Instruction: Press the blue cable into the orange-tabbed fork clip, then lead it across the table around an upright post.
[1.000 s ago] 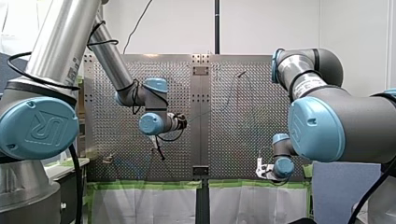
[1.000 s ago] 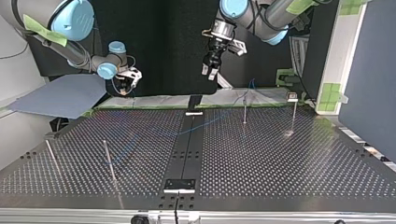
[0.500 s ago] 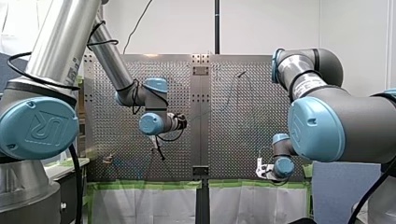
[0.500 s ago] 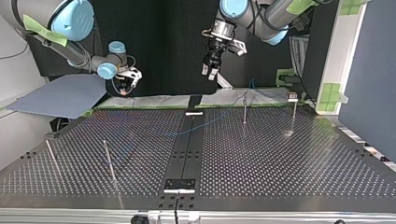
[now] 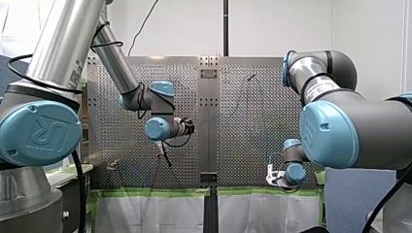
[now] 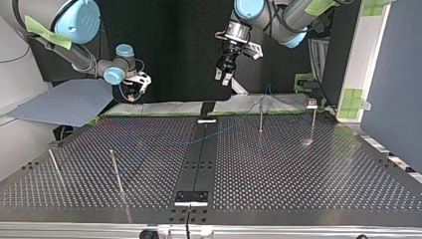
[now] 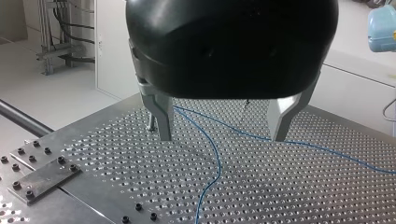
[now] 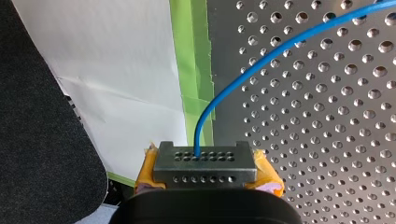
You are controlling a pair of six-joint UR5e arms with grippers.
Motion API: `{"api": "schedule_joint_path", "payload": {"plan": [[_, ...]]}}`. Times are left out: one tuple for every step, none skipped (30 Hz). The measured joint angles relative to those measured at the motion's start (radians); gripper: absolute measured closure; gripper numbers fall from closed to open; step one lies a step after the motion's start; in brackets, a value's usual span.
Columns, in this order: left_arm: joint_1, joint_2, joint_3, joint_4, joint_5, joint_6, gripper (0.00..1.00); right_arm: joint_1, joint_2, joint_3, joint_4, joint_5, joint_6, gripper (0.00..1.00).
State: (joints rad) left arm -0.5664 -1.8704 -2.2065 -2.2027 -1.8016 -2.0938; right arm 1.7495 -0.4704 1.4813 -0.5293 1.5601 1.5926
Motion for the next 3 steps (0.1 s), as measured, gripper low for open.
{"api": "schedule_joint_path", "payload": {"plan": [[0.000,0.000,0.000,0.000,0.000,0.000,0.00,0.000,0.000,0.000,0.000,0.000,0.000,1.00],[0.000,0.000,0.000,0.000,0.000,0.000,0.00,0.000,0.000,0.000,0.000,0.000,0.000,1.00],[0.000,0.000,0.000,0.000,0.000,0.000,0.00,0.000,0.000,0.000,0.000,0.000,0.000,1.00]]}}
